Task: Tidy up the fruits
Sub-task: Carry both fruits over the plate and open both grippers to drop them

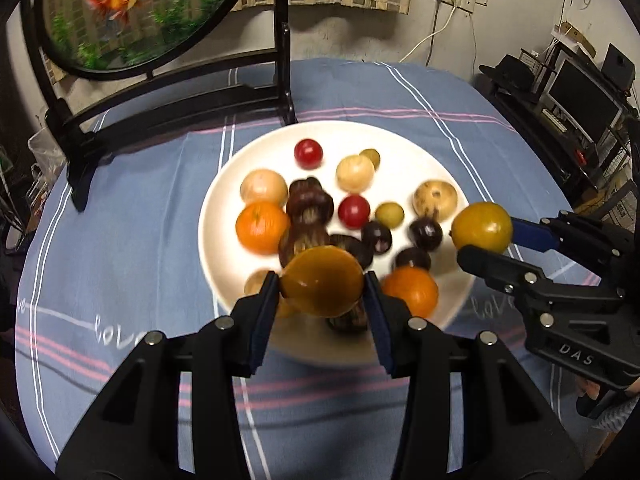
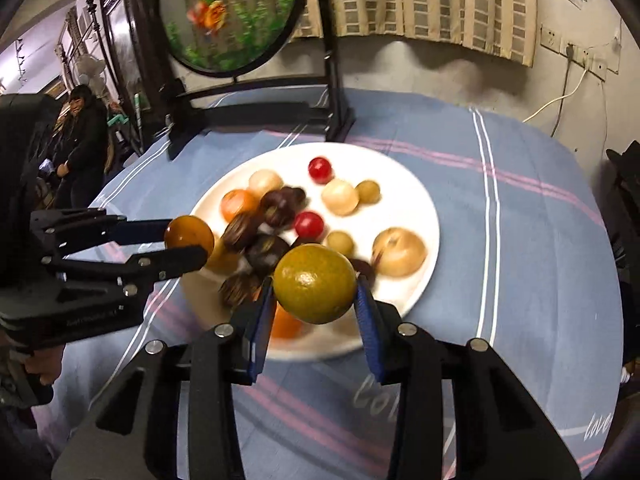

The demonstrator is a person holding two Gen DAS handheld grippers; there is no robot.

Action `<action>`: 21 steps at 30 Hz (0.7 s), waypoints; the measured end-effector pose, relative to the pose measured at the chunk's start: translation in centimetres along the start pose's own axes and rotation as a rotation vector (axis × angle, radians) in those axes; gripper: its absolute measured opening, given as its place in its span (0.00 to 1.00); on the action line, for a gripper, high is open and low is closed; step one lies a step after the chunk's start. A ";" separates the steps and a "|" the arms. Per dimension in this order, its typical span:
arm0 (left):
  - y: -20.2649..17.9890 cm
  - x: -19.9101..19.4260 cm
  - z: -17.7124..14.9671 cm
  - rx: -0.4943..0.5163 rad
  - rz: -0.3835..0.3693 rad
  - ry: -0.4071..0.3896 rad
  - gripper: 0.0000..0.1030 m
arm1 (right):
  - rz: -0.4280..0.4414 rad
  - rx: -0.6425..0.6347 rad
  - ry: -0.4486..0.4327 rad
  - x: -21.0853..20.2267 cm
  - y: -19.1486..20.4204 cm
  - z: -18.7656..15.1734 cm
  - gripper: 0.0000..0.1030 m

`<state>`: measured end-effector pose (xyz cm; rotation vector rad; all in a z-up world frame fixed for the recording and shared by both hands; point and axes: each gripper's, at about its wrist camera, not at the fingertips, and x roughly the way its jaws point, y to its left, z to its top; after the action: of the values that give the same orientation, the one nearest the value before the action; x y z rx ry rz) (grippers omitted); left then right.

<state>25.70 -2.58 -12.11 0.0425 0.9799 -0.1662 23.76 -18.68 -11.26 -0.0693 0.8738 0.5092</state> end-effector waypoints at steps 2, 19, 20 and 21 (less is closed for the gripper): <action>0.0 0.7 0.5 -0.001 0.000 0.006 0.42 | 0.006 -0.002 0.006 1.0 -0.3 0.9 0.39; -1.0 -3.1 1.0 -0.010 0.031 -0.057 0.86 | 0.010 0.085 -0.075 -3.8 0.1 -0.5 0.62; -1.1 -3.8 0.9 -0.013 0.017 -0.061 0.88 | 0.020 0.089 -0.080 -4.8 0.5 -1.0 0.62; -1.2 -4.8 0.7 -0.016 0.004 -0.071 0.90 | 0.026 0.091 -0.083 -5.3 0.8 -1.3 0.62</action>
<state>23.51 -3.30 -7.68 0.0237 0.9101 -0.1550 19.70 -20.42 -8.02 0.0463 0.8167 0.4924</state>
